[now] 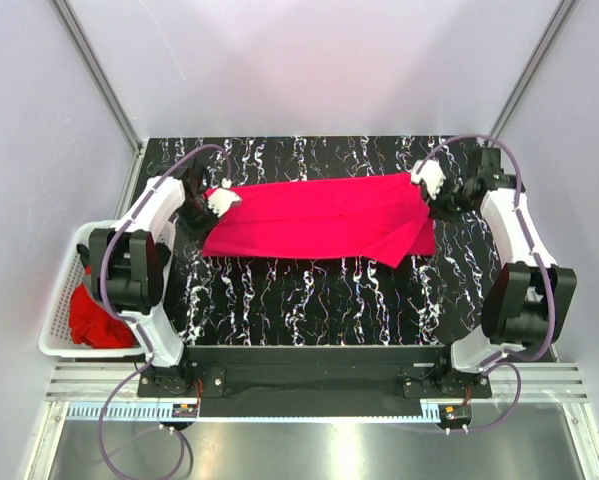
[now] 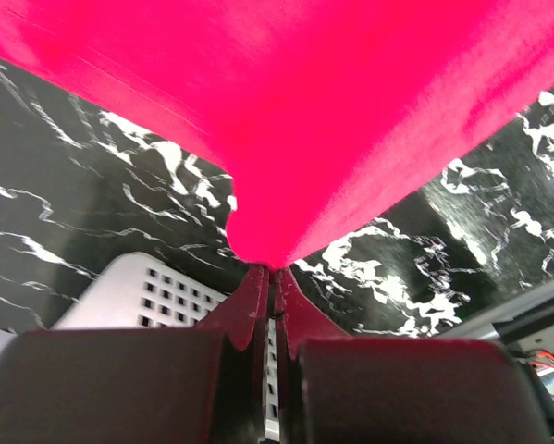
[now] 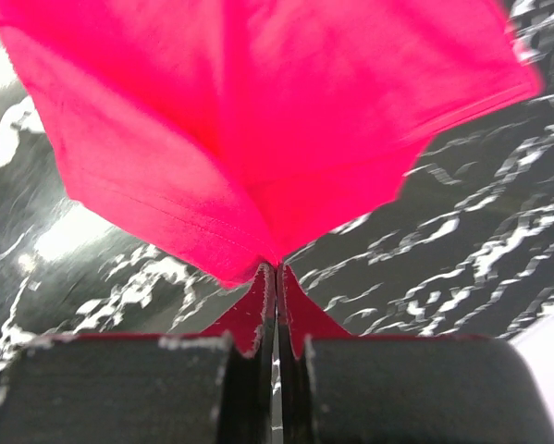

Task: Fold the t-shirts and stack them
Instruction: Fold the tshirt

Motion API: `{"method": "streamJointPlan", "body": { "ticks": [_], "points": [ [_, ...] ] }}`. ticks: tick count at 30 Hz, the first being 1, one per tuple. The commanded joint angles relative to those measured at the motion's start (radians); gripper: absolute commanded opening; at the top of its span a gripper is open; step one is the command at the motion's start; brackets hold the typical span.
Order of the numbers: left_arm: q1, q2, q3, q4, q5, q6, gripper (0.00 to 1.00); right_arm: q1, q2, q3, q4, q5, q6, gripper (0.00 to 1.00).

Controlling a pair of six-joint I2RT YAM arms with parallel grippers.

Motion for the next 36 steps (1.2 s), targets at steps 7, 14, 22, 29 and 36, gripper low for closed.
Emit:
{"method": "streamJointPlan", "body": {
  "ticks": [7,14,22,29,36],
  "points": [
    [0.015,0.147,0.154,0.036,-0.03,-0.012,0.0,-0.005,0.153,0.252,0.047,-0.065,0.168,0.0],
    [0.027,0.271,0.331,0.043,-0.048,-0.043,0.0,-0.007,0.32,0.433,0.062,-0.058,0.248,0.0],
    [0.038,0.38,0.454,0.043,-0.074,-0.067,0.0,0.002,0.493,0.577,0.09,-0.058,0.337,0.0],
    [0.041,0.394,0.445,0.04,-0.089,-0.07,0.0,0.033,0.608,0.705,0.108,-0.06,0.412,0.0],
    [0.053,0.42,0.477,0.046,-0.093,-0.081,0.0,0.061,0.664,0.755,0.115,-0.043,0.429,0.0]
  ]
}}
